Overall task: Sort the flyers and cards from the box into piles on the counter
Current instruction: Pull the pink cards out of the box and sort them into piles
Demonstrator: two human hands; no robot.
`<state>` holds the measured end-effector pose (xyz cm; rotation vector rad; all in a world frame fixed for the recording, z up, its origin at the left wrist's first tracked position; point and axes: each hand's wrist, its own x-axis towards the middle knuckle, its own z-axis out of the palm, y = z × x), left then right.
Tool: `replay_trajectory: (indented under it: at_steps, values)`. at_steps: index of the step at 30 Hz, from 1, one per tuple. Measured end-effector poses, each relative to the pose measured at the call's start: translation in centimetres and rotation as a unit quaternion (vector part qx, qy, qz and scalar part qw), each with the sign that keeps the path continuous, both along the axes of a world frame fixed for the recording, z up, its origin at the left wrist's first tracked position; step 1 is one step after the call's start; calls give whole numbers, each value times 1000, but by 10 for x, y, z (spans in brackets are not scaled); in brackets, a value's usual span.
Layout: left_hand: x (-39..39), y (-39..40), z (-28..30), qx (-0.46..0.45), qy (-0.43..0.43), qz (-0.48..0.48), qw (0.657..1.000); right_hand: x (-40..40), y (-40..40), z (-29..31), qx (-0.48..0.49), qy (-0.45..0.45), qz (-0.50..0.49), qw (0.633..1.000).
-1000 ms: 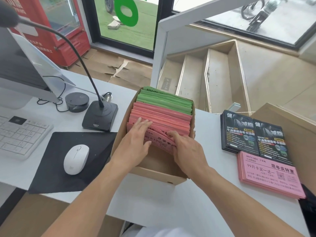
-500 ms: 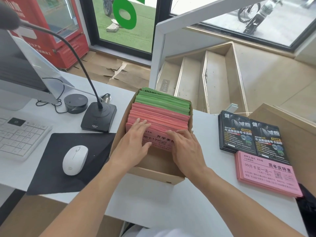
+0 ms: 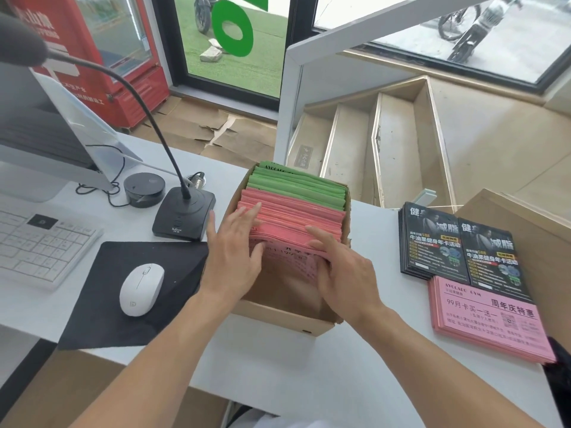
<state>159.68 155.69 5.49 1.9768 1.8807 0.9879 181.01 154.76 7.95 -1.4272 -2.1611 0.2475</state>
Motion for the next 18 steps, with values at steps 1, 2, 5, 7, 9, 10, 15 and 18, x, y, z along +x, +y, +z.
replay_trajectory:
  at_steps: [1,2,5,7,9,10,15,18]
  values:
    - [-2,-2,4,36,-7,5,999,5,-2,7,4,30,-6,1000]
    - [-3,-4,9,52,-29,-7,998,13,-5,15,5,55,-11,998]
    - [2,-12,33,63,-110,-75,989,47,-11,38,-4,118,-9,993]
    - [17,-16,48,79,-129,-117,981,76,-17,47,-25,150,-6,988]
    - [44,-20,58,100,-127,-164,973,106,-29,52,-19,169,-13,985]
    - [60,-23,59,101,-135,-186,968,122,-36,53,-8,169,-21,985]
    - [151,-40,31,89,-163,-245,951,206,-83,37,-5,149,-90,985]
    - [202,-57,7,42,-184,-289,939,253,-117,16,-7,134,-141,981]
